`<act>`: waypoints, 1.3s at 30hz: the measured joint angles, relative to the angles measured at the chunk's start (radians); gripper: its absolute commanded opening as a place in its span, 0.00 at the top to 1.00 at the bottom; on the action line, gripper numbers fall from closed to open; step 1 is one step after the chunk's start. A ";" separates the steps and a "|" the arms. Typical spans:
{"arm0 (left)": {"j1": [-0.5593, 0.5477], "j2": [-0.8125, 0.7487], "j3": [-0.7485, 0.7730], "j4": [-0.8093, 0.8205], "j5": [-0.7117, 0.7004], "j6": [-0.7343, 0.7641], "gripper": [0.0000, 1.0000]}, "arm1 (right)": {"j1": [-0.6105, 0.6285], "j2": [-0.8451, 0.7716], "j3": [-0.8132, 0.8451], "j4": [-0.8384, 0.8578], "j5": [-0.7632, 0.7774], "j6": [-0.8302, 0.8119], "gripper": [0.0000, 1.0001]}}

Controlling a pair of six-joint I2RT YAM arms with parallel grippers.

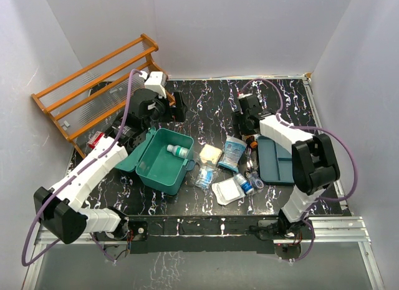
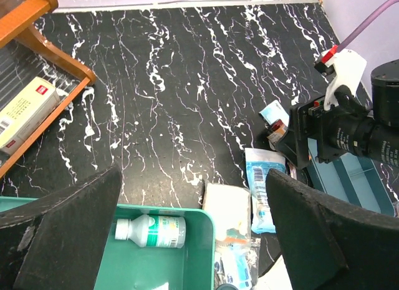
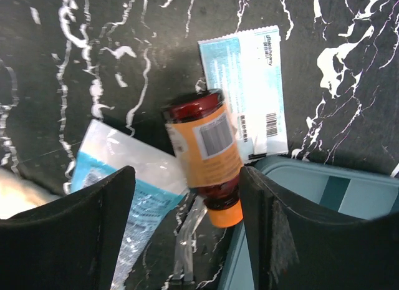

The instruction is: Organize the medicine kit

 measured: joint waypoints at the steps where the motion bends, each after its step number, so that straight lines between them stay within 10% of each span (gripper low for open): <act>1: 0.015 0.005 0.001 0.000 0.016 -0.003 0.01 | -0.007 0.024 0.012 -0.007 -0.003 -0.014 0.37; 26: 0.076 0.072 0.004 0.014 0.174 0.028 0.01 | -0.044 0.268 0.193 -0.050 -0.076 -0.084 0.67; 39: 0.076 0.076 0.004 0.140 0.228 -0.053 0.01 | -0.044 -0.129 0.092 0.272 -0.267 0.517 0.63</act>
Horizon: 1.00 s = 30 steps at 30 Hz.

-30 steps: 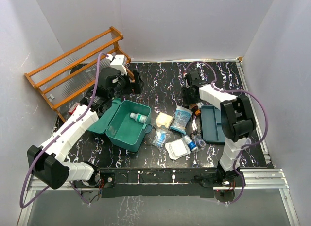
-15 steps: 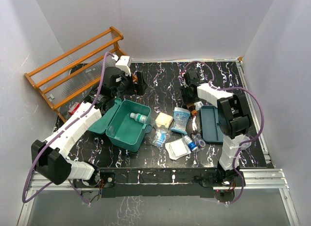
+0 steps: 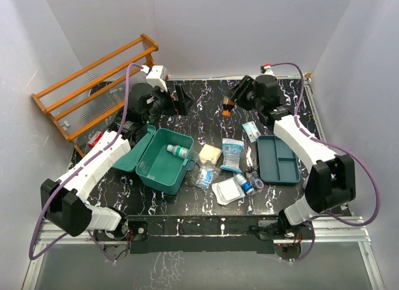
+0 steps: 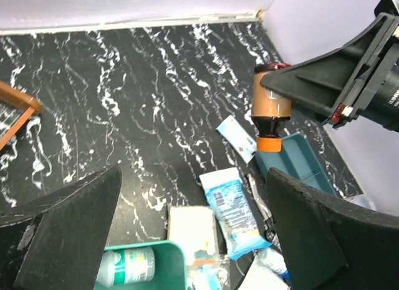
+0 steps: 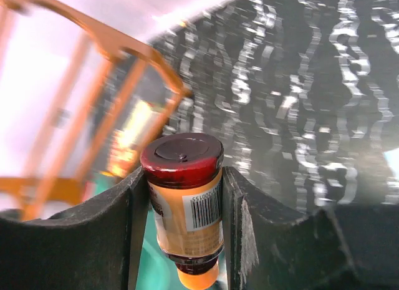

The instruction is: Organize the medicine kit

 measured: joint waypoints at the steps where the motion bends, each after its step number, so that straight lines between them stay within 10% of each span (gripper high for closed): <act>1: 0.000 0.000 -0.001 0.022 0.008 -0.007 0.01 | 0.000 -0.029 -0.014 0.045 -0.006 0.084 0.63; 5: -0.011 0.014 -0.018 0.197 0.081 0.048 0.01 | 0.000 -0.048 -0.044 0.127 -0.048 0.589 0.64; 12: -0.074 0.021 -0.120 0.361 0.093 0.271 0.01 | 0.008 0.032 -0.082 0.126 -0.193 0.974 0.64; 30: -0.174 0.198 -0.180 0.646 -0.079 0.261 0.24 | 0.078 -0.011 -0.098 0.114 -0.262 1.258 0.63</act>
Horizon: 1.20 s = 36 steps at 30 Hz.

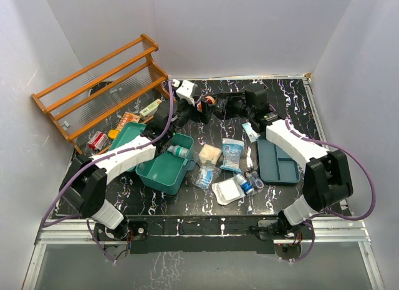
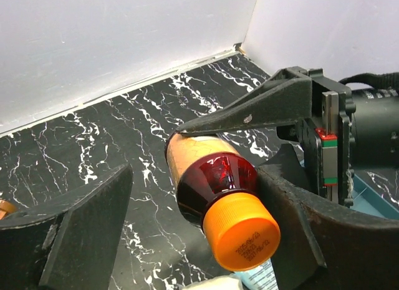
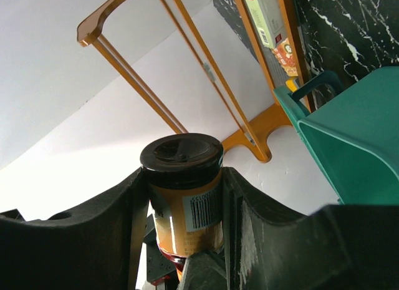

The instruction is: Organize the medicine kit

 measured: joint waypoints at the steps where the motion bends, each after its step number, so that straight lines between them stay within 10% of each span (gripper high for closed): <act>1: 0.000 0.001 -0.002 0.010 -0.005 -0.011 0.26 | 0.001 -0.002 0.000 0.004 -0.002 0.003 0.63; 10: -0.010 0.019 -0.009 0.070 -0.007 -0.083 0.65 | 0.009 -0.006 -0.014 0.024 0.000 0.019 0.53; 20: 0.009 0.019 0.011 -0.086 0.021 -0.097 0.65 | -0.008 -0.028 -0.047 0.077 -0.093 -0.148 0.11; 36: 0.171 -0.064 0.359 -0.720 0.253 -0.348 0.61 | -0.102 -0.278 -0.087 0.123 -0.200 -1.214 0.19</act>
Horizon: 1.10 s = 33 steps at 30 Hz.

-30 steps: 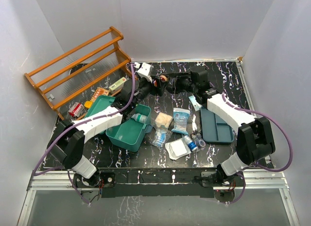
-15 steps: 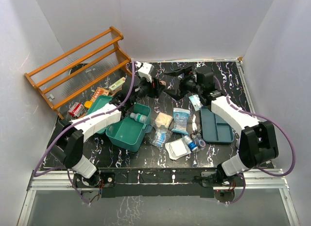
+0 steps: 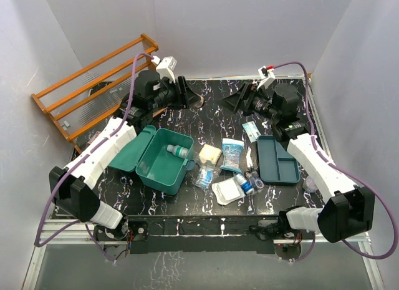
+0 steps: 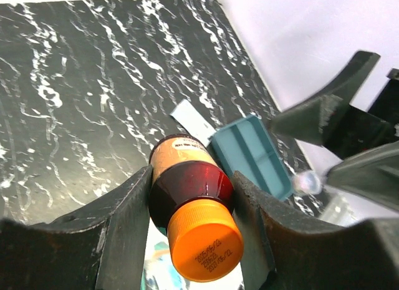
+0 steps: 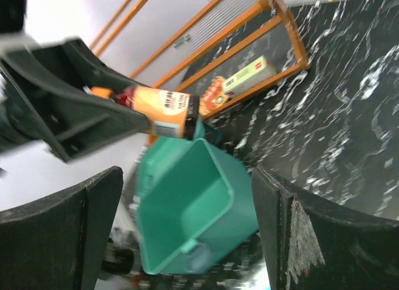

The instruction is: Organize the medicine kit

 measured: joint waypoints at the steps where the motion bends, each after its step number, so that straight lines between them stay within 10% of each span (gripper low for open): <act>1: 0.002 0.000 0.026 -0.033 0.023 -0.014 0.61 | 0.005 -0.008 0.001 -0.003 -0.007 -0.078 0.19; 14: 0.007 0.000 0.112 -0.196 0.294 -0.167 0.59 | 0.222 -0.022 0.055 -0.075 -0.050 -0.730 0.20; 24: 0.009 -0.006 0.068 -0.179 0.359 -0.262 0.58 | 0.269 -0.002 0.063 -0.107 -0.040 -0.880 0.51; 33: 0.011 -0.028 0.042 -0.172 0.362 -0.315 0.56 | 0.285 0.015 0.070 -0.138 -0.021 -0.924 0.40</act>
